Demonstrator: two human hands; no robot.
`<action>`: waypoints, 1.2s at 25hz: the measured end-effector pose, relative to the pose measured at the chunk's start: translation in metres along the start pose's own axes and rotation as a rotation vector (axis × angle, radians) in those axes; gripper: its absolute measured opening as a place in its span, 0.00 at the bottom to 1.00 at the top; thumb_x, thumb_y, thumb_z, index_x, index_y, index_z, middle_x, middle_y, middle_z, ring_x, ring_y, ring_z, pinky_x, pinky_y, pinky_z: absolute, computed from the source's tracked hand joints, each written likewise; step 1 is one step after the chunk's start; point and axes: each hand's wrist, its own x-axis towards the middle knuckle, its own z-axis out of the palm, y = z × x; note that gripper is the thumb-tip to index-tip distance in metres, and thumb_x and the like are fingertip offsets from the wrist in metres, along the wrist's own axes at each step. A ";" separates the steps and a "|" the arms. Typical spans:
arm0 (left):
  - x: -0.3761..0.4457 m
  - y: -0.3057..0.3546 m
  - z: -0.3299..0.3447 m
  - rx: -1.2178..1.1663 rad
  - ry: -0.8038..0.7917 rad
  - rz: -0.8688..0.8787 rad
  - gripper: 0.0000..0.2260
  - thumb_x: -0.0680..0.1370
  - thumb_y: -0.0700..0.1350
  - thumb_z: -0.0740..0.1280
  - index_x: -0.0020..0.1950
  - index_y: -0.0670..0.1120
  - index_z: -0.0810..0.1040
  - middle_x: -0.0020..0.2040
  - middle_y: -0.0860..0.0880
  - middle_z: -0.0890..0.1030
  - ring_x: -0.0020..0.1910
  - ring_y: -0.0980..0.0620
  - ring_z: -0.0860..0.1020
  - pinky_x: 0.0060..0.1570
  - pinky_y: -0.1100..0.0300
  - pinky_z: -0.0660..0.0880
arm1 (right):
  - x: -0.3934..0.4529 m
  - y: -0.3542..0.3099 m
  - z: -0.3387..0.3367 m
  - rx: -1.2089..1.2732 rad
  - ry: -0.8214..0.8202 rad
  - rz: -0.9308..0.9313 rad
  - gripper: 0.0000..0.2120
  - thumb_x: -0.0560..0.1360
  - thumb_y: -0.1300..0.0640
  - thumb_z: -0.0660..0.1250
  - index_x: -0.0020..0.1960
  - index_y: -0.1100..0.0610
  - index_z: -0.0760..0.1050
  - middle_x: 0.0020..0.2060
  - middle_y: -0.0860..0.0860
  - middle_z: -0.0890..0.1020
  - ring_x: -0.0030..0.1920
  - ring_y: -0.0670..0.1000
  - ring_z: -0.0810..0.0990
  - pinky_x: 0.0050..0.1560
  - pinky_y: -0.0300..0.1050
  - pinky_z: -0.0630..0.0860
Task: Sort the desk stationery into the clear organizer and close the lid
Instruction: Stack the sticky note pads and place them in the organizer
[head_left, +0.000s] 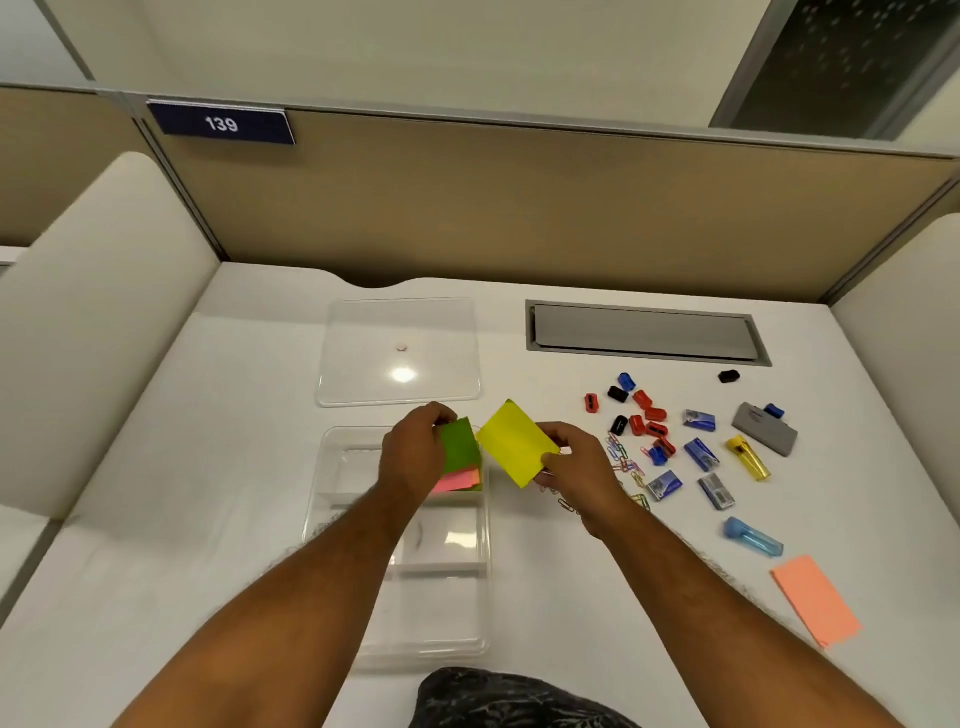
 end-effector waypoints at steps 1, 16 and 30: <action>0.002 -0.002 0.001 0.063 -0.046 0.011 0.15 0.76 0.39 0.60 0.54 0.55 0.80 0.51 0.57 0.84 0.50 0.51 0.80 0.54 0.54 0.75 | 0.003 -0.001 0.001 -0.011 0.019 -0.021 0.22 0.77 0.75 0.59 0.60 0.53 0.80 0.53 0.52 0.81 0.51 0.52 0.83 0.38 0.36 0.80; -0.002 -0.026 -0.028 0.045 0.227 0.031 0.16 0.78 0.33 0.62 0.52 0.54 0.80 0.52 0.57 0.82 0.55 0.51 0.77 0.55 0.47 0.72 | 0.050 0.007 0.070 -0.474 -0.053 -0.201 0.22 0.77 0.71 0.62 0.58 0.49 0.84 0.55 0.46 0.82 0.56 0.54 0.82 0.60 0.56 0.81; -0.065 0.055 0.040 0.042 -0.039 0.272 0.12 0.75 0.40 0.68 0.52 0.56 0.78 0.52 0.59 0.79 0.53 0.53 0.76 0.53 0.50 0.74 | -0.009 0.033 -0.027 -0.580 0.076 -0.248 0.11 0.77 0.57 0.73 0.59 0.49 0.81 0.52 0.43 0.78 0.48 0.44 0.79 0.51 0.37 0.75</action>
